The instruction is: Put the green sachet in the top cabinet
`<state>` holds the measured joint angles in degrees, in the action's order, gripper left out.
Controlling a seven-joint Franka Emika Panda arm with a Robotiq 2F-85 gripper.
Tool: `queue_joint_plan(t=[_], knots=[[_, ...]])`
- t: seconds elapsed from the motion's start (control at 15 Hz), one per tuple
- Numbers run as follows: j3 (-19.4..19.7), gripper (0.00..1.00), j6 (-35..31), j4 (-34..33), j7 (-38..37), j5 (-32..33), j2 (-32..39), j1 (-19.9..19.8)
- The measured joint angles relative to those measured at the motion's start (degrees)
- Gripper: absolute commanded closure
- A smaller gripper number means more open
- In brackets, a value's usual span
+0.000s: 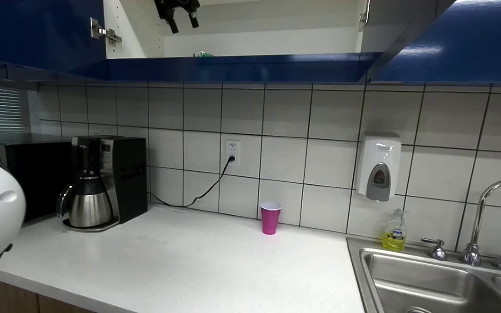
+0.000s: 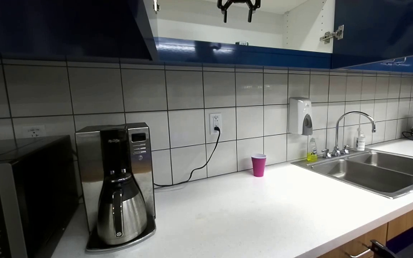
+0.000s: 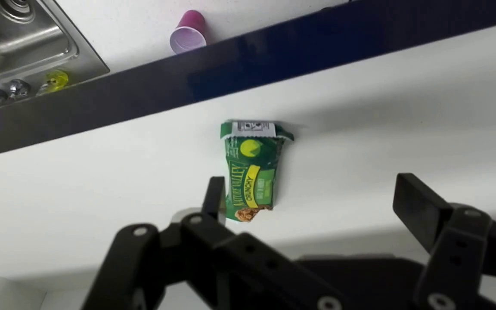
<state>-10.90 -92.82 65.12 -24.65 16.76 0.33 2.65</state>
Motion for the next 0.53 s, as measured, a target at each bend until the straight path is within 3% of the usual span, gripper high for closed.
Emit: queue_joint_plan(t=[0.53], knots=[[-0.03, 0.0, -0.53, 22.61, -1.65, -3.72, -20.17, 0.63]])
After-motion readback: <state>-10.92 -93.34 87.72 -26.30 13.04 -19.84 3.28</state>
